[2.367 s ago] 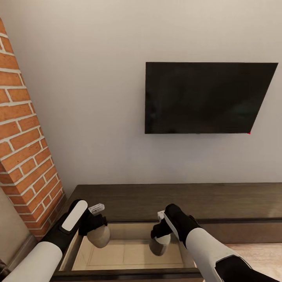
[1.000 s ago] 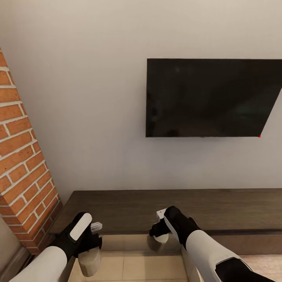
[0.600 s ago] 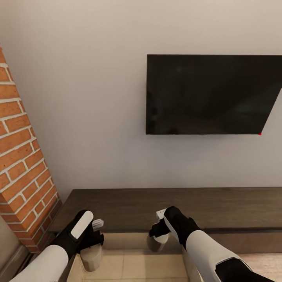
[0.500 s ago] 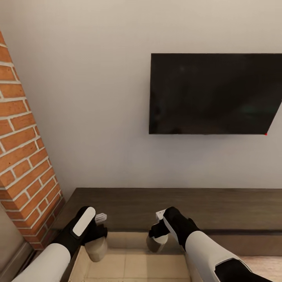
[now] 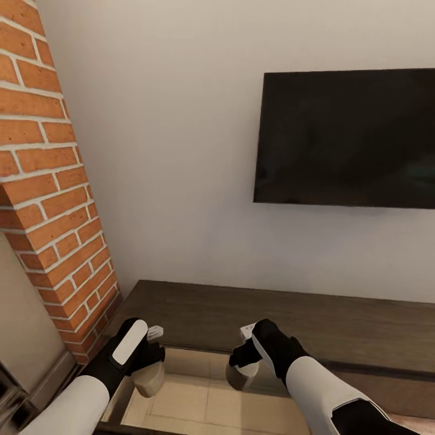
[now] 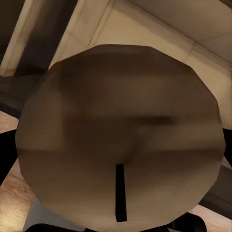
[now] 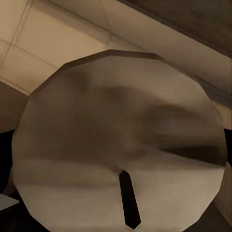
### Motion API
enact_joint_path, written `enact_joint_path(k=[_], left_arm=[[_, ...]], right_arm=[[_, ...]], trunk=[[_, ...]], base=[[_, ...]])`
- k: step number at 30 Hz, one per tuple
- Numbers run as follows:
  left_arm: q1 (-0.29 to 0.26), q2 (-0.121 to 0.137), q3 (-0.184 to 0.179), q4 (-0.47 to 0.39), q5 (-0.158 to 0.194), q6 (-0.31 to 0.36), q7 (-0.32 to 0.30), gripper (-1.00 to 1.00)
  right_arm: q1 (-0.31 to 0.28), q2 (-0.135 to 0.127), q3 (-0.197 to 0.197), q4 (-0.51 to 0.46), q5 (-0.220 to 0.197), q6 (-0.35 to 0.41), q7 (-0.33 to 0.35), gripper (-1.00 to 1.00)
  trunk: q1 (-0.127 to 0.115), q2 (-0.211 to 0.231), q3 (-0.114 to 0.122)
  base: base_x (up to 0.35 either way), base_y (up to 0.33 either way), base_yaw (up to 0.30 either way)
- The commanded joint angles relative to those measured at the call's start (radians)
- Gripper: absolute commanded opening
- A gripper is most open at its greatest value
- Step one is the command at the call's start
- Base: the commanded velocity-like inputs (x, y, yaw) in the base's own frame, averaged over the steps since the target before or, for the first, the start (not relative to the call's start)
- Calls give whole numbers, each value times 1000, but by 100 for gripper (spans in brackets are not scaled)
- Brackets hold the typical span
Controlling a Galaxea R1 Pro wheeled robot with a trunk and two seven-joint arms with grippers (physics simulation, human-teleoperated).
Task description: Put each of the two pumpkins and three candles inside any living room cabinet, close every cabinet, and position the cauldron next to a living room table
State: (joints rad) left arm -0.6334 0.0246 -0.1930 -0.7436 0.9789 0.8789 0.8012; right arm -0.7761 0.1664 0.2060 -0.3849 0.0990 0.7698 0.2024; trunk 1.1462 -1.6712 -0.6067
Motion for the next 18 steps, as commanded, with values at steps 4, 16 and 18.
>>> enact_joint_path(k=[4, 16, 18], left_arm=[[0, 6, 1, 5, -1, 1, -3, -100], [1, 3, 1, 4, 0, 0, -2, -100], [1, 3, 1, 4, 0, 0, -2, -100]], right_arm=[[0, 0, 0, 0, -6, 0, -1, -100], [0, 1, -2, 1, -7, 0, 2, -100], [0, 1, -2, 1, -7, 0, 2, -100]], trunk=[[15, -28, -13], [61, -112, -43], [69, -126, -47]], base=[[0, 0, 11], [0, 0, -131], [0, 0, -231]])
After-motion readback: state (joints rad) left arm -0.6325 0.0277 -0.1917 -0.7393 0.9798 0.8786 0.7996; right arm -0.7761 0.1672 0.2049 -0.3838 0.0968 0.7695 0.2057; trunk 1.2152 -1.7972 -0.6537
